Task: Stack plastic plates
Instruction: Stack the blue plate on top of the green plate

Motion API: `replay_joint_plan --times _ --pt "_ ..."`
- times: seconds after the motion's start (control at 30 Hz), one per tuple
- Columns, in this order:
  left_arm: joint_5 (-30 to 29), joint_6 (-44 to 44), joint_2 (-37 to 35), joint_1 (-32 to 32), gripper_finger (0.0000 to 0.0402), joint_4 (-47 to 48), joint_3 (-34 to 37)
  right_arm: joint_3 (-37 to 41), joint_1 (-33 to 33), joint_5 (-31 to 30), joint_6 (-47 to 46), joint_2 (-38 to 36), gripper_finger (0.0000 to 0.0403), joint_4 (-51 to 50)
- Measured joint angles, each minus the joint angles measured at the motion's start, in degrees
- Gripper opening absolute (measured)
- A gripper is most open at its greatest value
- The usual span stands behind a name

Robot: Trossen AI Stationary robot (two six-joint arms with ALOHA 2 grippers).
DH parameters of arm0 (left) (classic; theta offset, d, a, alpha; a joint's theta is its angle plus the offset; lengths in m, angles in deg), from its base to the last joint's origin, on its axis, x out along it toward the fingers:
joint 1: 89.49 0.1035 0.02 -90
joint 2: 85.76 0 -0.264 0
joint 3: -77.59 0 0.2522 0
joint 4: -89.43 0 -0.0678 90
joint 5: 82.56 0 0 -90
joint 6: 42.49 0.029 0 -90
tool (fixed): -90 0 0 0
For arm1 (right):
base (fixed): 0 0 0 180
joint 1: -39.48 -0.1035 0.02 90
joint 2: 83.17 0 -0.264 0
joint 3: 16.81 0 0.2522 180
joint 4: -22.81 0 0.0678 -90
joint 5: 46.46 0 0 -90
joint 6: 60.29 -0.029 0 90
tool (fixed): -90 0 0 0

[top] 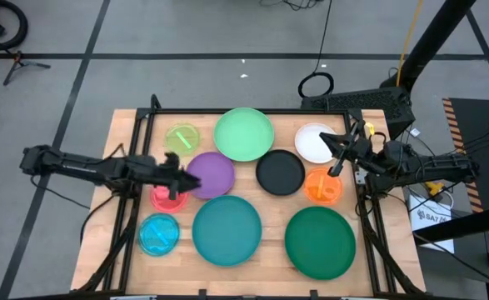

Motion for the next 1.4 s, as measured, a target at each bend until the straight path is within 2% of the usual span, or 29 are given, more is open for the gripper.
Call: replay_joint_plan --times 0.2,0.37,0.5,0.63,0.87,0.97,1.17,1.4 --pt "2.15 -20.2 9.43 -7.67 0.0191 11.81 -4.35 0.0 0.0 0.0 -0.02 0.04 0.0013 -0.56" --pt "0.54 -28.8 15.24 -13.98 0.0191 12.5 -7.89 0.0 0.0 0.0 -0.07 0.03 0.0013 -0.54" --pt "-3.48 -30.62 20.16 -17.86 0.0191 12.57 -11.18 0.0 0.0 0.0 -0.13 0.04 0.0013 -0.56" --pt "-7.34 -28.51 25.49 -20.72 0.0191 12.33 -14.44 0.0 0.0 0.0 -0.12 0.04 0.0013 -0.59" --pt "-8.54 -24.65 34.71 -22.55 0.0191 13.19 -21.95 0.0 0.0 0.0 -0.1 0.04 0.0013 -0.95" --pt "-8.65 -28.21 37.9 -21.84 0.0191 18.37 -25.36 0.0 0.0 0.0 -0.13 0.04 0.0013 -1.12" --pt "-7.81 -37.39 42.38 -20.62 0.0191 37.21 -31.7 0.0 0.0 0.0 -0.13 0.02 0.0013 -1.35" --pt "-7.68 -38.36 45.24 -20.99 0.0191 40.4 -32.07 0.0 0.0 0.0 0.53 0.02 0.0013 -1.35"
